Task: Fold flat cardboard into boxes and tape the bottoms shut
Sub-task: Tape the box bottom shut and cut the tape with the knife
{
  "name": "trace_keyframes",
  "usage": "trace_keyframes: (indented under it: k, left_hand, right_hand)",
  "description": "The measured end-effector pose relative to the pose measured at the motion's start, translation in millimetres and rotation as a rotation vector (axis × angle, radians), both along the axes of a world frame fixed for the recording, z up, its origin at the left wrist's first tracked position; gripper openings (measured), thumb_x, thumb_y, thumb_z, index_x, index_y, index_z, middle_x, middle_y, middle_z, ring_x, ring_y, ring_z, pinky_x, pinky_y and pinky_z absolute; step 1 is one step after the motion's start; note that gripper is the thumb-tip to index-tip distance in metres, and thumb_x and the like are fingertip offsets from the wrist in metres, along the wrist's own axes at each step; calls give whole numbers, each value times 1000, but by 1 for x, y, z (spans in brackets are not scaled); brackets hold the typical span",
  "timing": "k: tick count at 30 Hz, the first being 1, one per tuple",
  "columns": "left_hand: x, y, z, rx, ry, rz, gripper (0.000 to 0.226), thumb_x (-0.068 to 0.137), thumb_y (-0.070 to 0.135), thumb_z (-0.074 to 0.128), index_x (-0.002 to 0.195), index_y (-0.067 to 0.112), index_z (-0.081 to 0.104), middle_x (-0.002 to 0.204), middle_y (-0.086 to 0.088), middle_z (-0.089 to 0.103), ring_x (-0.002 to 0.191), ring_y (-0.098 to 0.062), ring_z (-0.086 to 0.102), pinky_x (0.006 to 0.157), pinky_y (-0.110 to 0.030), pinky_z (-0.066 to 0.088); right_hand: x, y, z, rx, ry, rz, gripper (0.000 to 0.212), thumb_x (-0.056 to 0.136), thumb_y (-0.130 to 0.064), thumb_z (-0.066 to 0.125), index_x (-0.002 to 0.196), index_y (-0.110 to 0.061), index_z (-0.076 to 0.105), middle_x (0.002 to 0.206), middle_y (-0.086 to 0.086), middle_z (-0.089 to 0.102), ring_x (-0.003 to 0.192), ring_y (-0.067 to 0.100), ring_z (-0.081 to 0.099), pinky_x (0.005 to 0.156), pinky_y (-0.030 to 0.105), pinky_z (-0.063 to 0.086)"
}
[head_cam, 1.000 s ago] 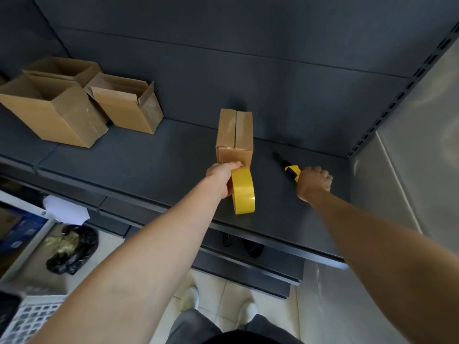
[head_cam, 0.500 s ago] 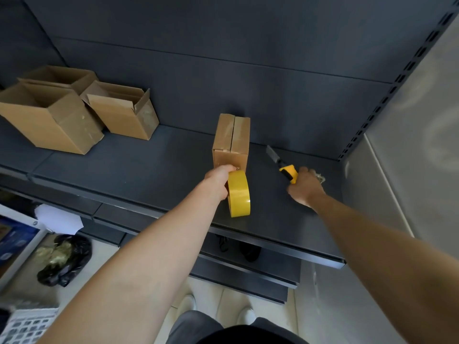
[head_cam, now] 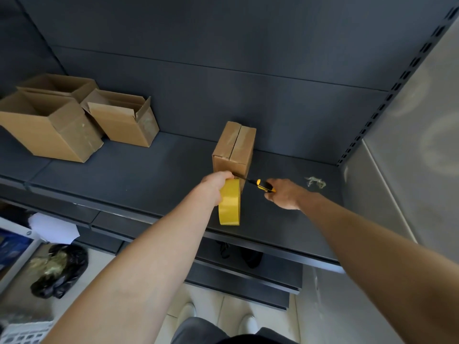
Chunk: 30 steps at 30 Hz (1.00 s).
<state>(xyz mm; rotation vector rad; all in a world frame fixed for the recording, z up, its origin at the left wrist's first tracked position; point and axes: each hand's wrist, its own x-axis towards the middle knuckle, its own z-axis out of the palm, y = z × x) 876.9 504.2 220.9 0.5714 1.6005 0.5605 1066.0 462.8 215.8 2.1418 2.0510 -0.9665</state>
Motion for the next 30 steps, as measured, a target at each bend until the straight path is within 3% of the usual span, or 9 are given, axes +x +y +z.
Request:
trace_keyframes:
  k: [6, 13, 20, 22, 26, 30]
  left_hand:
    - [-11, 10, 1, -2, -6, -46, 23, 78, 20, 75, 83, 8, 57, 86, -13, 64, 81, -28, 64, 79, -43, 55]
    - [-18, 24, 5, 9, 39, -156, 20, 81, 21, 72, 82, 9, 56, 78, -10, 62, 69, -24, 62, 59, -35, 51]
    - [-24, 33, 9, 10, 91, -280, 20, 82, 23, 72, 86, 8, 58, 78, -10, 64, 69, -23, 64, 60, -34, 53]
    - [-28, 34, 11, 8, 104, -323, 20, 81, 23, 73, 86, 8, 61, 76, -9, 65, 67, -22, 65, 62, -34, 55]
    - [-52, 41, 12, -14, 108, -394, 26, 77, 24, 76, 94, 6, 66, 85, -12, 69, 77, -27, 68, 78, -42, 57]
    - [-61, 36, 12, -97, 95, -438, 31, 78, 25, 77, 99, 6, 64, 85, -14, 69, 71, -27, 68, 57, -37, 55]
  right_hand:
    - [-18, 9, -6, -9, -102, 16, 22, 98, -26, 44, 118, -16, 43, 96, 7, 56, 82, 22, 57, 66, 33, 43]
    - [-24, 25, -7, 15, -188, 11, 22, 95, -17, 44, 118, -15, 41, 82, 0, 47, 76, 21, 53, 58, 31, 37]
    - [-28, 33, -5, 14, -227, 17, 29, 93, -12, 43, 121, -14, 43, 84, 0, 46, 76, 20, 52, 58, 29, 37]
    - [-27, 33, -5, 4, -270, 13, 33, 91, -10, 41, 124, -13, 43, 91, 3, 50, 82, 25, 55, 64, 32, 41]
    - [-3, 14, -18, -58, -477, -11, 37, 91, -13, 40, 127, -13, 46, 123, 10, 57, 112, 33, 57, 89, 40, 46]
    - [1, 9, -24, -174, -504, -71, 39, 90, -16, 45, 129, -11, 50, 126, 13, 50, 116, 32, 49, 96, 42, 46]
